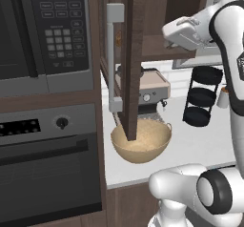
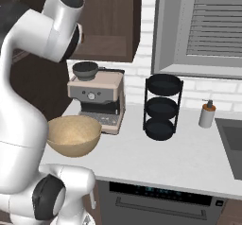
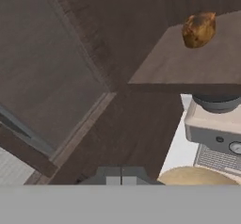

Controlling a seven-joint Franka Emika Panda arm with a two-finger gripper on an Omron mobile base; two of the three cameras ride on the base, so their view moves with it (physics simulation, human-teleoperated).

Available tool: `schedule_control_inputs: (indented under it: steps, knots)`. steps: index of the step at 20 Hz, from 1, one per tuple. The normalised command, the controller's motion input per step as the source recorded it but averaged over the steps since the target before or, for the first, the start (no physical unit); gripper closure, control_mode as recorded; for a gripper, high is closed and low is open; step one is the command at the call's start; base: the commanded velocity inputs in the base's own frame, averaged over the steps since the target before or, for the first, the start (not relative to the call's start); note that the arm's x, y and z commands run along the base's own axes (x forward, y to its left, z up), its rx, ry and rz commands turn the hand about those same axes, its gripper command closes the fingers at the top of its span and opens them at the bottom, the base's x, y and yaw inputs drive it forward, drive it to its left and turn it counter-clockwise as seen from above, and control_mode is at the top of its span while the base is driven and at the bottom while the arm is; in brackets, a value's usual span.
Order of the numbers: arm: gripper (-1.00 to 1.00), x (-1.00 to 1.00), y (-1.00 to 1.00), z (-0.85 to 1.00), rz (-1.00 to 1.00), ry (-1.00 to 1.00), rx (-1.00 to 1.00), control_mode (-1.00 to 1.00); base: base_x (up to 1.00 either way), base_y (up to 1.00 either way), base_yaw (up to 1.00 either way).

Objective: Open the cabinet, pick up the bread from the cabinet and place it in the basket. Then move the basket to the dining counter.

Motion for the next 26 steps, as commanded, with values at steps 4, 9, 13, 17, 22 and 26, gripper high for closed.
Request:
schedule_control_inputs:
  steps: [4,9,13,17,22,26]
  knots:
    - [1.00,0.32,0.00,0.00,-0.03,-0.14,-0.03,-1.00,0.00,0.00,0.00]
    - [1.00,0.42,0.00,0.00,-0.07,-0.07,0.00,-1.00,0.00,0.00,0.00]
    - [1.00,0.45,0.00,0.00,-0.06,-0.05,0.00,-1.00,0.00,0.00,0.00]
    - [1.00,0.44,0.02,0.00,-0.05,0.00,0.00,-1.00,0.00,0.00,0.00]
    - [-1.00,0.45,0.17,0.00,-0.03,0.00,0.00,-1.00,0.00,0.00,0.00]
    - [-1.00,0.41,0.03,0.00,0.00,0.00,0.00,-1.00,0.00,0.00,0.00]
